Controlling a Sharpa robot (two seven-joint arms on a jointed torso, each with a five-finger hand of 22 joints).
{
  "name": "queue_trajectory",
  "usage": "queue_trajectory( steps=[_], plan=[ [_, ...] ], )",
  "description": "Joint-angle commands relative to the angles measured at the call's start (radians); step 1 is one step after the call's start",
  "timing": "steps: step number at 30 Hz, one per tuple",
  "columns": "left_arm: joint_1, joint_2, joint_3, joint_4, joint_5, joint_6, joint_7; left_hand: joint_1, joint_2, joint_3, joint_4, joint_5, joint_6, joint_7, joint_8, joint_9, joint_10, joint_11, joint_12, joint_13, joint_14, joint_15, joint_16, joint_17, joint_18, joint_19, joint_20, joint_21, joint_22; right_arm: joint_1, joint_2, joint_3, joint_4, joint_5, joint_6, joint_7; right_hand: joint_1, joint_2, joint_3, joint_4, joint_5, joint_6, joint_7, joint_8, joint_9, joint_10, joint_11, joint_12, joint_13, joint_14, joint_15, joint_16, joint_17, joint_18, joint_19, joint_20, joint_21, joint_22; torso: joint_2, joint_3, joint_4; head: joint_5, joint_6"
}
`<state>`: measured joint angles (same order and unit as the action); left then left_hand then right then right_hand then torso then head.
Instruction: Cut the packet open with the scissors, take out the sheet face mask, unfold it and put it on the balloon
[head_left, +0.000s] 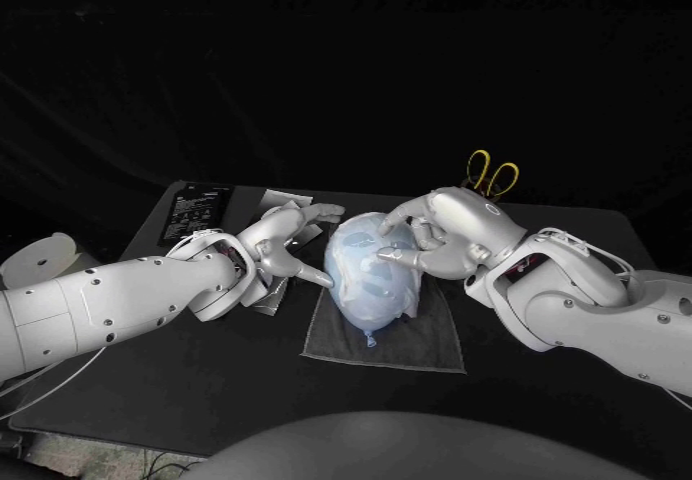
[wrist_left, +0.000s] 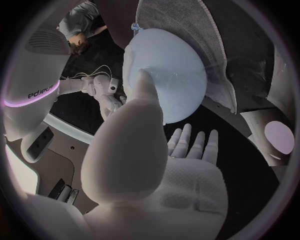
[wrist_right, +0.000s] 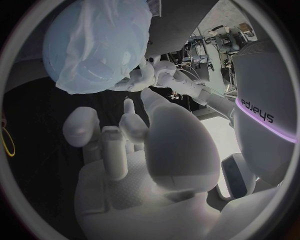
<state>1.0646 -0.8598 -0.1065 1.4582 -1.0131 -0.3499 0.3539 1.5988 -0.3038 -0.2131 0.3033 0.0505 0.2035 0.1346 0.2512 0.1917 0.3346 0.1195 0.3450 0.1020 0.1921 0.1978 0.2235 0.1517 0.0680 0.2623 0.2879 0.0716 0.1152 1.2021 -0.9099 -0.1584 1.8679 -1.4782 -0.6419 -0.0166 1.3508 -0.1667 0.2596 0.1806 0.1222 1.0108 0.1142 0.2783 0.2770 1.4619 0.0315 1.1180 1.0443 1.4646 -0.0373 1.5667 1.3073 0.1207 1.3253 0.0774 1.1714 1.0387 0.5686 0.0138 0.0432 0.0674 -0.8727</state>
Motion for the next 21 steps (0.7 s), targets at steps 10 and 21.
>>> queue_trajectory(
  steps=[10, 21],
  plan=[
    [0.000, 0.025, 0.001, 0.004, 0.035, 0.047, -0.018, -0.001, 0.006, 0.004, -0.001, 0.005, 0.038, 0.060, 0.011, 0.007, 0.081, 0.035, -0.017, -0.026, 0.068, -0.012, 0.013, 0.006, 0.020, 0.040, -0.001, -0.001, -0.001, -0.001, 0.010, 0.000, 0.023, -0.076, 0.033, -0.076, -0.012, 0.007, -0.005, -0.001, -0.003, 0.004, -0.002, 0.016, 0.009, 0.109, 0.001, 0.453, 0.526, 0.106, 0.005, 0.004, 0.264, -0.020, 0.013, -0.003, 0.031, 0.032, -0.001, 0.0004, 0.0010, -0.004, 0.000],
    [0.000, 0.038, 0.001, 0.029, 0.121, 0.041, -0.011, -0.022, 0.007, 0.006, -0.001, 0.006, 0.060, 0.095, 0.011, 0.007, 0.135, 0.074, -0.038, -0.042, 0.101, -0.011, 0.002, 0.000, 0.034, 0.058, 0.001, -0.004, -0.007, -0.005, -0.004, -0.002, 0.061, -0.127, 0.048, -0.117, -0.018, 0.004, -0.011, 0.004, -0.005, 0.048, -0.030, 0.076, 0.041, 0.109, -0.023, 0.453, 0.526, 0.106, -0.014, 0.004, 0.264, -0.023, 0.016, -0.016, 0.058, 0.068, -0.002, -0.0001, 0.0003, -0.011, 0.000]
  ],
)
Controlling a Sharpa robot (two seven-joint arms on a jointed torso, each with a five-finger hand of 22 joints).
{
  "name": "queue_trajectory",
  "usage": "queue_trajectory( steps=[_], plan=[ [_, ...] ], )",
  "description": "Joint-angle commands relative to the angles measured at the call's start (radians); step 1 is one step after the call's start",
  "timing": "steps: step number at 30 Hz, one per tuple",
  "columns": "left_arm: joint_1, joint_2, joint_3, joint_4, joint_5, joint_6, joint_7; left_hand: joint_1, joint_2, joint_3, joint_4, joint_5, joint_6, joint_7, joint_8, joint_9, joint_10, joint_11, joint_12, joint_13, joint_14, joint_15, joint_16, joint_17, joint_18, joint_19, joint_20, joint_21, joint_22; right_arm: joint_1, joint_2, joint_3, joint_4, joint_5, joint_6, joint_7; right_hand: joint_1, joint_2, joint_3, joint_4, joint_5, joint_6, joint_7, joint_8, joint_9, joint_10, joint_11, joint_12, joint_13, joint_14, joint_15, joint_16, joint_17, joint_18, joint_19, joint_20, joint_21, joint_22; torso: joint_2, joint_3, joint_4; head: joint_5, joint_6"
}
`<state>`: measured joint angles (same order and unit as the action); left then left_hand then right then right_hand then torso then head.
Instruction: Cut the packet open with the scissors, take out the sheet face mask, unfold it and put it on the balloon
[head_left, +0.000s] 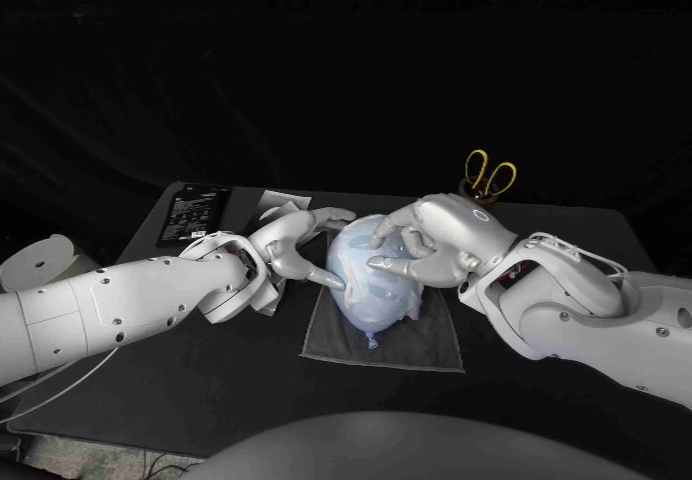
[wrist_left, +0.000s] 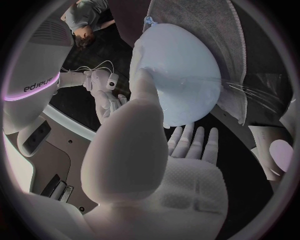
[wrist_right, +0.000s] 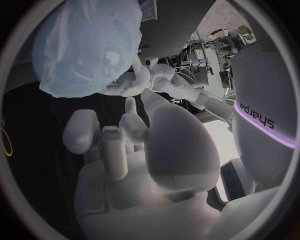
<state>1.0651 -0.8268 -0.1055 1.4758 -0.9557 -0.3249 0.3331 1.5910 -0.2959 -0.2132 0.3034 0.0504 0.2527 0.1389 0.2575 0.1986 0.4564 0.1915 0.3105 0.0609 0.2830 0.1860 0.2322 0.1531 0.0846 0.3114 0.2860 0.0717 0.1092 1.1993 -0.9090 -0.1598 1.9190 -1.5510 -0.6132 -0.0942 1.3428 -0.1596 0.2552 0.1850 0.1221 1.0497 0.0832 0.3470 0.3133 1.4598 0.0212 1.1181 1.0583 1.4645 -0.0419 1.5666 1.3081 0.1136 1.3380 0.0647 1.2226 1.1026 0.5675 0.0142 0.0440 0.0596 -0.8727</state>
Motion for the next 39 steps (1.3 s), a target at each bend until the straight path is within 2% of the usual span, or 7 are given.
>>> queue_trajectory(
  steps=[1, 15, 29, 36, 39],
  plan=[
    [0.000, 0.007, 0.000, 0.015, 0.076, 0.014, 0.011, -0.015, 0.000, 0.007, -0.001, 0.006, 0.012, 0.092, 0.005, 0.001, 0.014, 0.003, -0.004, -0.001, 0.012, 0.001, -0.007, -0.001, 0.018, 0.009, 0.003, -0.004, -0.001, -0.004, -0.008, -0.002, 0.015, -0.064, 0.022, -0.047, -0.012, -0.005, -0.008, 0.001, -0.006, 0.009, 0.000, 0.010, 0.007, 0.111, -0.014, 0.453, 0.512, 0.106, -0.010, 0.004, 0.263, -0.016, 0.003, -0.004, 0.008, 0.006, -0.001, -0.0005, -0.0016, -0.003, 0.000],
    [0.000, 0.002, 0.003, 0.037, 0.164, -0.002, 0.017, -0.026, 0.003, 0.030, -0.001, 0.006, 0.029, 0.109, 0.008, 0.002, 0.049, 0.019, -0.015, -0.001, 0.026, 0.014, -0.017, -0.007, 0.018, 0.016, 0.005, -0.006, -0.006, -0.030, -0.018, -0.009, 0.042, -0.147, 0.035, -0.101, -0.021, -0.012, -0.019, 0.012, -0.012, -0.012, 0.003, 0.012, 0.010, 0.111, -0.012, 0.453, 0.512, 0.106, -0.011, 0.004, 0.263, -0.017, 0.002, -0.007, 0.012, 0.013, -0.001, 0.0003, 0.0005, -0.010, 0.000],
    [0.001, 0.009, 0.004, 0.036, 0.179, 0.007, -0.001, -0.025, 0.000, 0.034, -0.001, 0.006, 0.033, 0.121, 0.001, -0.003, 0.062, 0.031, -0.033, -0.002, 0.025, 0.026, -0.033, -0.016, 0.011, 0.013, 0.007, -0.010, -0.012, -0.045, 0.030, -0.013, 0.039, -0.250, 0.059, -0.144, -0.015, -0.012, -0.018, 0.013, -0.010, -0.024, 0.006, 0.006, 0.009, 0.111, -0.010, 0.453, 0.512, 0.106, -0.010, 0.004, 0.263, -0.018, 0.002, -0.007, 0.014, 0.018, 0.000, -0.0005, 0.0012, -0.011, 0.000],
    [0.001, 0.017, 0.004, 0.039, 0.180, 0.008, -0.002, -0.025, -0.002, 0.026, -0.001, 0.006, 0.031, 0.123, -0.004, -0.006, 0.065, 0.034, -0.043, -0.002, 0.011, 0.031, -0.049, -0.024, 0.003, 0.000, 0.006, -0.015, -0.018, -0.049, 0.047, -0.016, 0.036, -0.273, 0.082, -0.140, -0.014, -0.016, -0.021, 0.014, -0.013, -0.026, 0.008, 0.003, 0.008, 0.111, -0.008, 0.453, 0.512, 0.106, -0.008, 0.004, 0.263, -0.018, 0.002, -0.006, 0.015, 0.019, 0.000, -0.0006, 0.0008, -0.010, 0.000],
    [0.001, 0.020, 0.004, 0.043, 0.180, 0.005, 0.000, -0.025, -0.002, 0.027, -0.001, 0.006, 0.033, 0.124, -0.004, -0.006, 0.066, 0.035, -0.047, -0.002, 0.002, 0.033, -0.058, -0.029, 0.000, -0.006, 0.006, -0.018, -0.021, -0.052, 0.051, -0.017, 0.036, -0.278, 0.086, -0.125, 0.010, -0.020, -0.017, 0.005, -0.019, -0.030, 0.011, -0.005, 0.006, 0.111, -0.006, 0.453, 0.512, 0.106, -0.007, 0.004, 0.263, -0.019, 0.002, -0.005, 0.019, 0.027, 0.000, -0.0003, 0.0004, -0.010, 0.000]
  ],
)
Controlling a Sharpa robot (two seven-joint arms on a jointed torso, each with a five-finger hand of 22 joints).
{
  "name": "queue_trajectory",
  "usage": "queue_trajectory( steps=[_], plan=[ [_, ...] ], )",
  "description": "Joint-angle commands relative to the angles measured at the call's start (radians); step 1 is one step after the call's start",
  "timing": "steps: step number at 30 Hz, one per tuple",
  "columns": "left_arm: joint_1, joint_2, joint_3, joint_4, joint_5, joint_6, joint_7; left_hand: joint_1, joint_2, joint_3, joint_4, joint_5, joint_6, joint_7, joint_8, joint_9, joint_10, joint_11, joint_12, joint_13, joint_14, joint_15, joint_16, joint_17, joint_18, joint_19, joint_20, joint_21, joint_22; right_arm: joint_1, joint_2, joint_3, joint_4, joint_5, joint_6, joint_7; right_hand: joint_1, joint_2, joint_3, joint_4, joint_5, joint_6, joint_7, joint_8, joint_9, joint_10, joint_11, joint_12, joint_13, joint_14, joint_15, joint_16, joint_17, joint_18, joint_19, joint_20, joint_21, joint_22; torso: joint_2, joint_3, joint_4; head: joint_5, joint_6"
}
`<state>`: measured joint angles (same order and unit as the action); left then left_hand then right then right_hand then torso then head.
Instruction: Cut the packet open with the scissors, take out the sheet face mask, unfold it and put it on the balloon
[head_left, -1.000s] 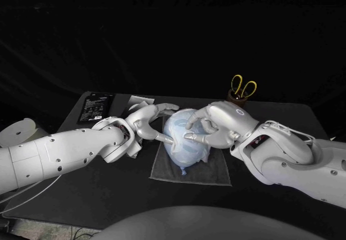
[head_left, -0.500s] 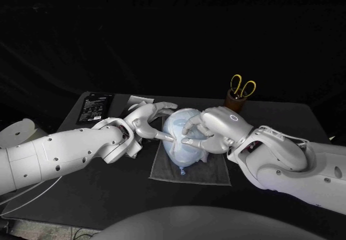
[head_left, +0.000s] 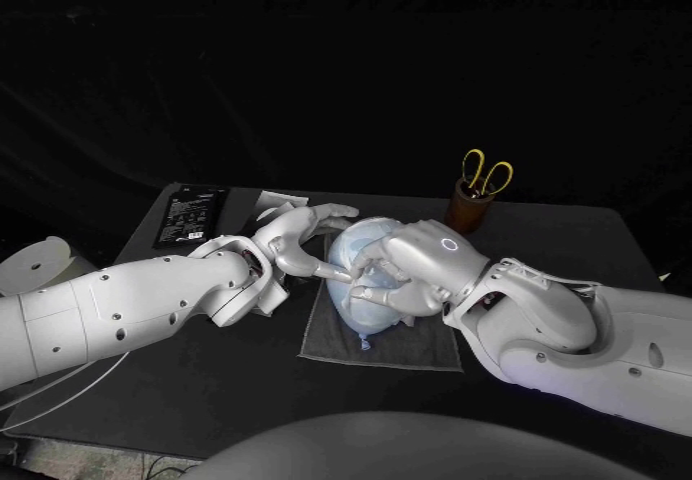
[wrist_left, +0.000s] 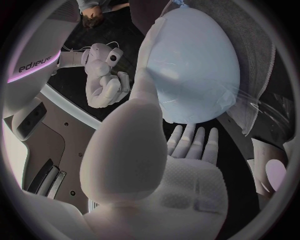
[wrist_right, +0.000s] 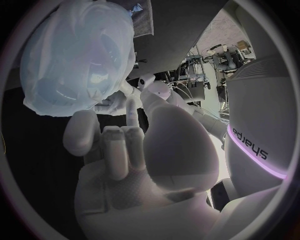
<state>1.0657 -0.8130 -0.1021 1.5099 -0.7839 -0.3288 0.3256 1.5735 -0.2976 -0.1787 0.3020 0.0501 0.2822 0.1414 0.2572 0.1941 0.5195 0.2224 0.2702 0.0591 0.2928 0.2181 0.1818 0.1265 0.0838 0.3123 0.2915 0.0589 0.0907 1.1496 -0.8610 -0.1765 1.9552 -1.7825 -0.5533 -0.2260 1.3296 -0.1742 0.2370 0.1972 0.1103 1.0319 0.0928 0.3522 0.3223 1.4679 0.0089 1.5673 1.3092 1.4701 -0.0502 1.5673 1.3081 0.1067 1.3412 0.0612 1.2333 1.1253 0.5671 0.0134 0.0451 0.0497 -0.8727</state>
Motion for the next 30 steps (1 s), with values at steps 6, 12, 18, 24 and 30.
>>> queue_trajectory(
  steps=[6, 12, 18, 24, 30],
  plan=[
    [0.000, 0.005, 0.001, 0.022, 0.011, -0.005, 0.021, -0.010, -0.001, -0.012, 0.000, 0.006, 0.008, 0.121, -0.003, -0.001, 0.009, 0.004, -0.011, 0.001, -0.022, 0.001, -0.020, -0.009, -0.002, -0.009, 0.000, -0.007, -0.004, -0.004, -0.009, -0.001, 0.000, -0.069, 0.006, 0.007, 0.049, -0.007, 0.011, -0.019, -0.009, -0.015, 0.006, -0.024, -0.008, 0.103, 0.011, 0.003, 0.262, 0.101, 0.005, 0.003, 0.263, -0.012, -0.005, 0.001, 0.007, 0.004, 0.001, 0.0007, -0.0004, 0.000, 0.000],
    [0.001, 0.001, 0.007, 0.032, 0.013, -0.011, 0.026, -0.011, -0.003, -0.016, 0.000, 0.006, 0.005, 0.119, -0.008, -0.004, 0.002, 0.002, -0.021, -0.001, -0.034, 0.002, -0.030, -0.015, -0.003, -0.008, 0.000, -0.008, -0.005, -0.004, -0.036, -0.001, -0.003, -0.088, -0.044, -0.008, 0.052, -0.015, 0.011, -0.016, 0.009, -0.029, 0.015, -0.039, -0.014, 0.103, 0.018, 0.003, 0.262, 0.101, 0.011, 0.003, 0.263, -0.009, -0.015, 0.006, -0.005, -0.009, 0.000, 0.0018, 0.0000, 0.003, 0.000],
    [0.001, 0.001, 0.010, 0.039, 0.013, -0.011, 0.028, -0.011, -0.005, -0.018, 0.000, 0.006, 0.003, 0.118, -0.011, -0.006, -0.006, 0.001, -0.029, -0.002, -0.041, 0.001, -0.036, -0.018, -0.004, -0.007, 0.000, -0.008, -0.006, -0.005, -0.054, -0.001, 0.001, -0.092, -0.085, -0.006, 0.055, -0.014, 0.014, -0.013, 0.018, -0.025, 0.015, -0.040, -0.014, 0.103, 0.019, 0.003, 0.262, 0.101, 0.013, 0.003, 0.263, -0.010, -0.014, 0.008, -0.002, -0.003, 0.001, 0.0012, -0.0021, 0.001, 0.000],
    [0.001, -0.003, 0.013, 0.051, 0.013, -0.011, 0.030, -0.011, -0.006, -0.024, 0.000, 0.006, -0.001, 0.118, -0.015, -0.009, -0.016, 0.001, -0.039, -0.002, -0.054, 0.002, -0.047, -0.024, -0.007, -0.017, 0.000, -0.011, -0.009, -0.005, -0.073, 0.000, -0.003, -0.090, -0.104, -0.008, 0.057, -0.014, 0.018, -0.009, 0.029, -0.024, 0.015, -0.042, -0.014, 0.103, 0.019, 0.003, 0.262, 0.101, 0.014, 0.003, 0.263, -0.009, -0.015, 0.009, -0.002, -0.003, 0.001, 0.0009, -0.0004, -0.001, 0.000],
    [0.003, -0.006, 0.016, 0.061, 0.011, -0.005, 0.027, -0.014, -0.007, -0.033, 0.000, 0.006, -0.003, 0.117, -0.019, -0.011, -0.025, 0.000, -0.049, -0.003, -0.067, 0.001, -0.056, -0.030, -0.010, -0.029, 0.000, -0.014, -0.013, -0.005, -0.079, 0.001, -0.020, -0.081, -0.099, -0.007, 0.061, -0.013, 0.024, -0.008, 0.037, -0.025, 0.016, -0.046, -0.016, 0.103, 0.020, 0.003, 0.262, 0.101, 0.015, 0.003, 0.263, -0.008, -0.018, 0.010, -0.005, -0.005, 0.000, 0.0002, 0.0003, 0.000, 0.000]
  ],
)
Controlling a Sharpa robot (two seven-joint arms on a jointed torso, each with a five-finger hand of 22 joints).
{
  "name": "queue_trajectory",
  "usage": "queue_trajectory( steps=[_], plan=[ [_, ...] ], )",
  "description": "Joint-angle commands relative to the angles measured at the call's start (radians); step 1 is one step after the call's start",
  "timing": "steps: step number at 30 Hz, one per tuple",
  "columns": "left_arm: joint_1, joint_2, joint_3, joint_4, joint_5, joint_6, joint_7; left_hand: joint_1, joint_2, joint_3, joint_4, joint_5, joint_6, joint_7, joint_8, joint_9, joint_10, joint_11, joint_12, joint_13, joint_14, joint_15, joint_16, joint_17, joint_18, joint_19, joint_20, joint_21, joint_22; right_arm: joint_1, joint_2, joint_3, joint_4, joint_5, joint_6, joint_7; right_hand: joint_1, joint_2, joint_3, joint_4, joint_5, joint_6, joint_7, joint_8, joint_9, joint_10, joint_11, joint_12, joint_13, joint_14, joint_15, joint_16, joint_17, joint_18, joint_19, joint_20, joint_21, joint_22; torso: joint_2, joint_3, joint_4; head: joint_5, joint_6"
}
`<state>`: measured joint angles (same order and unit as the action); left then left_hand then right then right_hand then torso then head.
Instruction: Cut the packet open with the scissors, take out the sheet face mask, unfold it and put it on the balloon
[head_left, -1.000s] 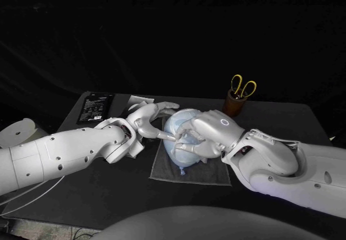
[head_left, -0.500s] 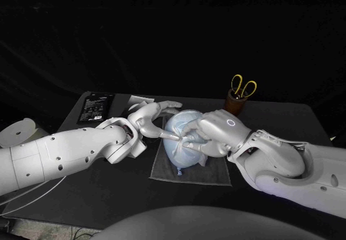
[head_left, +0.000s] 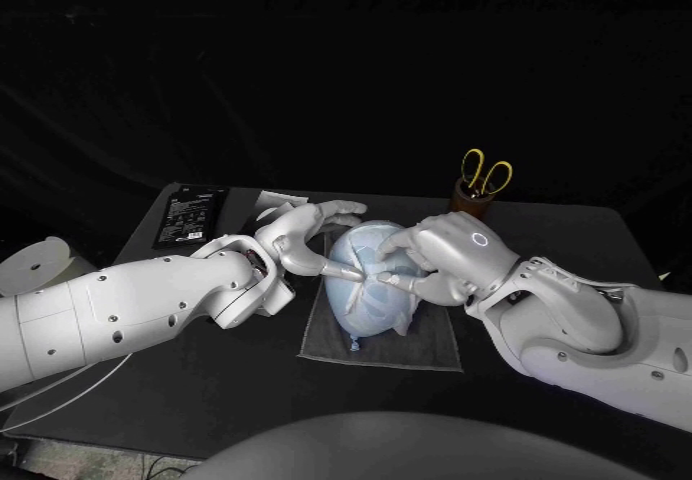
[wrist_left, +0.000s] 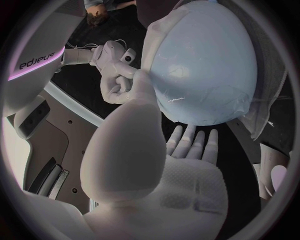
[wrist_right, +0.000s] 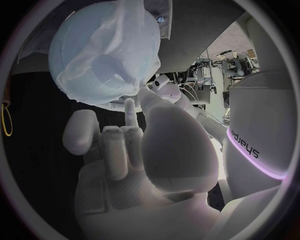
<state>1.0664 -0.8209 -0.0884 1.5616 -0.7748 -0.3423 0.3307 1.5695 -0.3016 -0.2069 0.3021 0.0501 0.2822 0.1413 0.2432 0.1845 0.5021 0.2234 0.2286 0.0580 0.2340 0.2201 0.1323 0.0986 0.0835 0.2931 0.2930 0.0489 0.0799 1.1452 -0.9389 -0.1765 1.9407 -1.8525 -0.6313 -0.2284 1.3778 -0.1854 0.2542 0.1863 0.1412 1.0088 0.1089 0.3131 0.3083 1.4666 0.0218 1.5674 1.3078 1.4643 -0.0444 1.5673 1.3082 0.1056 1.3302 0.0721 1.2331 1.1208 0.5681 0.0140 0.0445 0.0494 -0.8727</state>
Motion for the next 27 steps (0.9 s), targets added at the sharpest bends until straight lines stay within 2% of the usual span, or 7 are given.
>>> queue_trajectory(
  steps=[1, 6, 12, 15, 22, 27],
  plan=[
    [0.002, 0.002, 0.002, 0.010, 0.002, 0.009, 0.022, -0.011, -0.004, -0.006, 0.000, 0.006, -0.004, 0.117, -0.006, -0.002, -0.010, -0.001, -0.009, -0.002, -0.010, -0.001, -0.008, -0.003, -0.010, -0.011, -0.002, -0.005, -0.003, 0.000, -0.002, 0.001, -0.007, -0.010, -0.021, -0.004, 0.013, -0.002, 0.007, 0.003, 0.006, -0.002, 0.000, -0.007, -0.002, 0.104, 0.007, 0.003, 0.263, 0.106, 0.009, 0.003, 0.263, -0.007, -0.007, -0.001, -0.005, 0.000, -0.001, -0.0002, 0.0007, 0.000, 0.000],
    [0.003, 0.005, 0.002, 0.011, -0.001, 0.012, 0.017, -0.012, -0.004, -0.010, 0.000, 0.006, -0.005, 0.119, -0.008, -0.004, -0.016, 0.001, -0.016, -0.002, -0.021, 0.000, -0.016, -0.007, -0.012, -0.020, -0.002, -0.007, -0.006, 0.000, -0.001, 0.001, -0.016, 0.001, -0.016, 0.000, 0.013, -0.002, 0.009, 0.004, 0.006, -0.001, 0.001, -0.008, -0.002, 0.104, 0.008, 0.003, 0.263, 0.106, 0.009, 0.003, 0.263, -0.007, -0.007, 0.000, -0.005, 0.000, 0.000, -0.0006, 0.0005, -0.001, 0.000],
    [0.004, 0.018, 0.003, 0.003, -0.003, 0.006, 0.012, -0.013, -0.004, -0.010, 0.000, 0.006, -0.004, 0.120, -0.008, -0.004, -0.017, 0.002, -0.017, -0.002, -0.023, 0.001, -0.018, -0.008, -0.013, -0.021, -0.002, -0.008, -0.007, 0.000, 0.008, 0.002, -0.025, 0.017, -0.020, 0.001, -0.006, -0.005, 0.007, 0.030, -0.029, 0.004, 0.002, -0.012, -0.002, 0.104, 0.010, 0.003, 0.263, 0.106, 0.012, 0.003, 0.263, -0.006, -0.010, 0.003, -0.007, 0.001, 0.000, -0.0001, -0.0002, -0.001, 0.000],
    [0.004, 0.026, 0.003, -0.001, -0.008, 0.004, 0.007, -0.013, -0.004, -0.010, 0.000, 0.006, -0.003, 0.120, -0.007, -0.003, -0.016, 0.002, -0.018, -0.002, -0.025, 0.001, -0.019, -0.009, -0.013, -0.022, -0.002, -0.008, -0.007, 0.000, 0.014, 0.002, -0.028, 0.023, -0.036, -0.004, -0.012, -0.005, 0.003, 0.044, -0.050, 0.006, 0.002, -0.014, -0.001, 0.104, 0.009, 0.003, 0.263, 0.106, 0.011, 0.003, 0.263, -0.006, -0.011, 0.003, -0.008, 0.002, 0.000, 0.0002, -0.0003, -0.001, 0.000],
    [0.006, 0.037, 0.003, -0.001, -0.018, -0.001, 0.000, -0.021, -0.008, -0.017, 0.000, 0.006, -0.008, 0.124, -0.015, -0.008, -0.050, 0.007, -0.040, -0.005, -0.067, 0.011, -0.045, -0.025, -0.017, -0.061, -0.001, -0.017, -0.019, 0.002, 0.029, 0.004, -0.036, 0.050, -0.106, -0.023, -0.010, 0.012, 0.013, 0.061, -0.057, 0.013, -0.002, -0.012, 0.001, 0.104, 0.006, 0.003, 0.263, 0.106, 0.009, 0.003, 0.263, -0.005, -0.011, 0.003, -0.009, 0.003, 0.000, 0.0006, 0.0000, -0.001, 0.000],
    [0.006, 0.038, 0.003, 0.005, -0.026, -0.001, -0.001, -0.027, -0.010, -0.020, 0.000, 0.006, -0.024, 0.128, -0.027, -0.017, -0.092, 0.017, -0.061, -0.009, -0.096, 0.018, -0.061, -0.036, -0.019, -0.087, -0.001, -0.022, -0.026, 0.009, 0.042, 0.009, -0.042, 0.075, -0.148, -0.043, 0.000, 0.008, 0.023, 0.072, -0.059, 0.049, -0.024, 0.036, 0.028, 0.104, -0.012, 0.003, 0.263, 0.106, -0.005, 0.003, 0.263, -0.005, -0.010, -0.007, -0.008, 0.008, -0.001, 0.0002, 0.0021, -0.002, 0.000]
  ],
)
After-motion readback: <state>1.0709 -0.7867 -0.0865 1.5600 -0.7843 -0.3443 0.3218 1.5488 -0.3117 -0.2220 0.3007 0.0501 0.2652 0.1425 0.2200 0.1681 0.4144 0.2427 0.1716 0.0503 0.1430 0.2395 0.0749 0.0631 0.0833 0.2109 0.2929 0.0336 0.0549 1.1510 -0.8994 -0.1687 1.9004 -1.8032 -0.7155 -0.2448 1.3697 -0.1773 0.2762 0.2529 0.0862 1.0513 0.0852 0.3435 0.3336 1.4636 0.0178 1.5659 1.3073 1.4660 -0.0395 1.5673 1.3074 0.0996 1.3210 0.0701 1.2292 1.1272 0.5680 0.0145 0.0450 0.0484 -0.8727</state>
